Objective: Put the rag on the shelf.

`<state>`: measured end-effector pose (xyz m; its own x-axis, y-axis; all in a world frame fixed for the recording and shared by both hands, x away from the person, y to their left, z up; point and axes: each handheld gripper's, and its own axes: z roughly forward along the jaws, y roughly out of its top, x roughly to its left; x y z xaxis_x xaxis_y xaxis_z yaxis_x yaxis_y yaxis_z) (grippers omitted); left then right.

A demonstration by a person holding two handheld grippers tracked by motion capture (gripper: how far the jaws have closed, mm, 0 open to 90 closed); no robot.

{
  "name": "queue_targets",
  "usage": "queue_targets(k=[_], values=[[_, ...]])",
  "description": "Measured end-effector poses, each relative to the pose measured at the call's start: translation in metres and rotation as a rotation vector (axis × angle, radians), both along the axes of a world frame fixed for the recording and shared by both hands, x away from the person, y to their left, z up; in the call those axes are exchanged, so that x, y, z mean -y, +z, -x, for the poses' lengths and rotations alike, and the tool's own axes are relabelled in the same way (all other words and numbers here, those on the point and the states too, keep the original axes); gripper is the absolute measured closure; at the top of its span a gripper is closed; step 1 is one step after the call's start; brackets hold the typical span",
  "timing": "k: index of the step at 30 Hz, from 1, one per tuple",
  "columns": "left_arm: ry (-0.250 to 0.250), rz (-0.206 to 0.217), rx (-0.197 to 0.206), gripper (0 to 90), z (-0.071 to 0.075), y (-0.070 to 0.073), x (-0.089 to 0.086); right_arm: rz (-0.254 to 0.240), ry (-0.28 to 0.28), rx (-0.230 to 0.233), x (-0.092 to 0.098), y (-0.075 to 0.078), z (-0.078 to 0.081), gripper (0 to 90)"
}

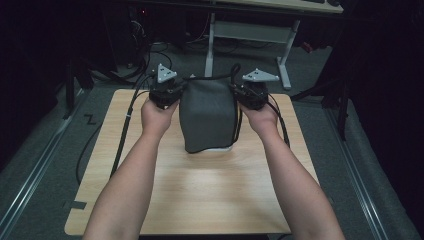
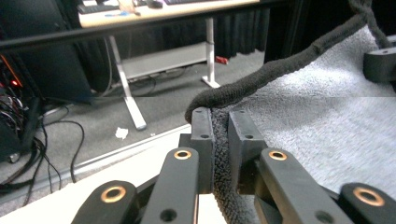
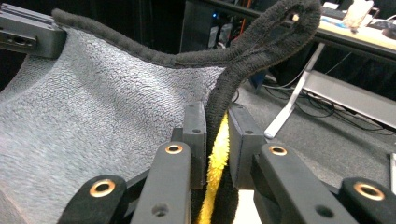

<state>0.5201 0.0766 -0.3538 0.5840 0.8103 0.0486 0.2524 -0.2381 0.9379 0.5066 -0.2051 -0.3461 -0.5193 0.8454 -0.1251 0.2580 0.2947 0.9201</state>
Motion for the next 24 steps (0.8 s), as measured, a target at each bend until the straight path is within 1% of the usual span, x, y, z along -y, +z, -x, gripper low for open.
queue_targets(k=[2, 3, 5, 6, 9, 13, 17, 19, 21, 23, 24], values=[[-0.006, -0.004, -0.019, 81.9, -0.002, -0.007, -0.001, 0.021, 0.011, -0.012, 0.001, -0.004, -0.001, 79.8], [-0.009, -0.003, -0.027, 82.0, -0.002, -0.01, -0.002, 0.024, 0.015, -0.018, 0.002, -0.005, -0.001, 79.8], [-0.014, -0.003, -0.044, 82.0, -0.003, -0.014, -0.002, 0.035, 0.022, -0.016, 0.002, -0.005, -0.001, 79.9], [-0.013, 0.0, -0.054, 82.0, -0.004, -0.018, -0.003, 0.035, 0.024, -0.017, 0.003, -0.005, 0.0, 79.9], [-0.023, 0.013, -0.075, 82.0, -0.005, -0.026, -0.002, 0.059, 0.03, -0.021, 0.004, -0.009, 0.0, 79.8], [-0.039, 0.012, -0.105, 82.1, -0.005, -0.038, -0.001, 0.052, 0.028, -0.04, 0.008, -0.016, -0.002, 79.8], [-0.049, 0.013, -0.125, 82.3, -0.004, -0.046, -0.002, 0.049, 0.03, -0.069, 0.011, -0.028, -0.003, 79.8], [-0.054, 0.01, -0.13, 82.4, -0.003, -0.049, -0.002, 0.049, 0.033, -0.07, 0.012, -0.033, -0.002, 79.8], [-0.06, 0.024, -0.134, 82.4, -0.003, -0.053, -0.004, 0.042, 0.039, -0.072, 0.013, -0.037, -0.001, 79.8], [-0.065, 0.033, -0.141, 82.4, -0.003, -0.056, -0.005, 0.006, 0.045, -0.082, 0.016, -0.039, -0.001, 79.8], [-0.065, 0.034, -0.143, 82.4, -0.002, -0.058, -0.004, 0.005, 0.044, -0.088, 0.016, -0.039, -0.002, 79.8]])
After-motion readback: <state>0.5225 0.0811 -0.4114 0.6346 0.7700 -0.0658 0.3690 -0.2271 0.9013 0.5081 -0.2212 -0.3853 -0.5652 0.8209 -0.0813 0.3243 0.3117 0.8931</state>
